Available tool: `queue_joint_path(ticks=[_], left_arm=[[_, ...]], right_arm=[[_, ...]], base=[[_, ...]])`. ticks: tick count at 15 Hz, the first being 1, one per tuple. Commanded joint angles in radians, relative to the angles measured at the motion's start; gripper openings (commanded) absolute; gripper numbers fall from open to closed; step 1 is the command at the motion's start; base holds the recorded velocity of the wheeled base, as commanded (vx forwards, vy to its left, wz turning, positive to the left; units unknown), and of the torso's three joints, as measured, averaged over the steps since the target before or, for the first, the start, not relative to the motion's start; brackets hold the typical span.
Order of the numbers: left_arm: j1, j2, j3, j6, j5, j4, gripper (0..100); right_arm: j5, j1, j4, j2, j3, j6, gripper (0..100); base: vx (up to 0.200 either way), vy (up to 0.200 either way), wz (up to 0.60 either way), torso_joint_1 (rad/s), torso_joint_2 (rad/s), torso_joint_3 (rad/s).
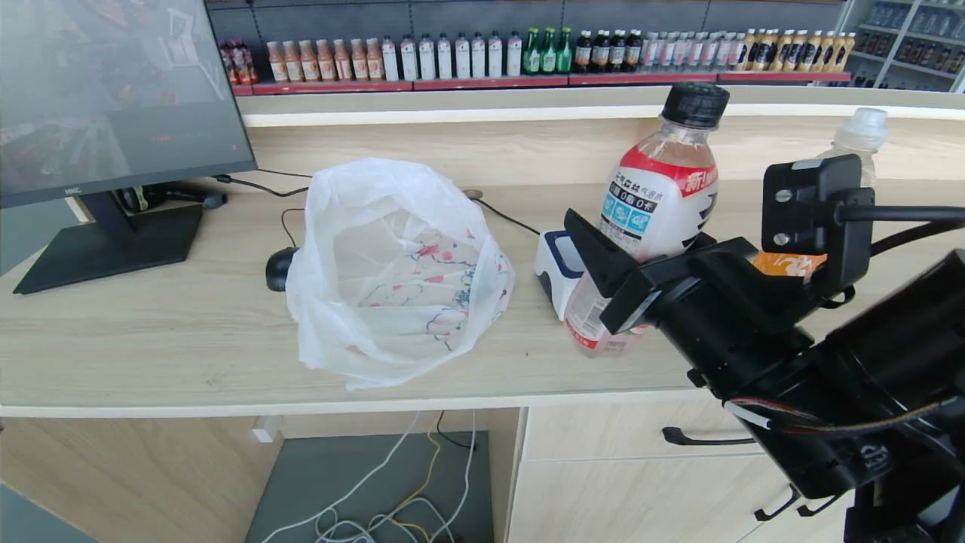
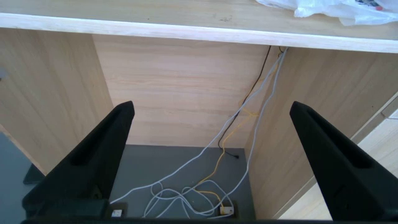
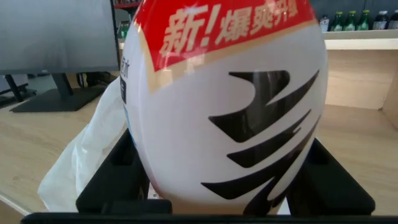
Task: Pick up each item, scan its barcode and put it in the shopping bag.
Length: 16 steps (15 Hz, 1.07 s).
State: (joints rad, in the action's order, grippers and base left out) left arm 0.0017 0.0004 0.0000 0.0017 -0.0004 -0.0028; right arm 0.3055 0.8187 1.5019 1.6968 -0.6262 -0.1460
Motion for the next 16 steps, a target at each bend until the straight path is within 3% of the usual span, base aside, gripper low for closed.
queue_joint_path(ticks=[1, 8, 12, 14, 16], left_arm=[[0.000, 0.000, 0.000, 0.000, 0.000, 0.000, 100], [0.000, 0.000, 0.000, 0.000, 0.000, 0.000, 100], [0.000, 0.000, 0.000, 0.000, 0.000, 0.000, 100], [0.000, 0.000, 0.000, 0.000, 0.000, 0.000, 100], [0.000, 0.000, 0.000, 0.000, 0.000, 0.000, 100]], right_arm=[[-0.002, -0.006, 0.024, 0.024, -0.003, -0.055, 0], [-0.016, -0.047, 0.069, 0.112, -0.096, -0.451, 0], [-0.152, -0.136, 0.046, 0.110, -0.142, -0.557, 0], [-0.266, -0.210, -0.051, 0.113, -0.239, -0.603, 0], [-0.361, -0.225, -0.140, 0.115, -0.303, -0.641, 0]], base=[[0.000, 0.000, 0.00, 0.000, 0.00, 0.000], [0.000, 0.000, 0.00, 0.000, 0.00, 0.000], [0.000, 0.000, 0.00, 0.000, 0.00, 0.000], [0.000, 0.000, 0.00, 0.000, 0.00, 0.000], [0.000, 0.000, 0.00, 0.000, 0.00, 0.000]])
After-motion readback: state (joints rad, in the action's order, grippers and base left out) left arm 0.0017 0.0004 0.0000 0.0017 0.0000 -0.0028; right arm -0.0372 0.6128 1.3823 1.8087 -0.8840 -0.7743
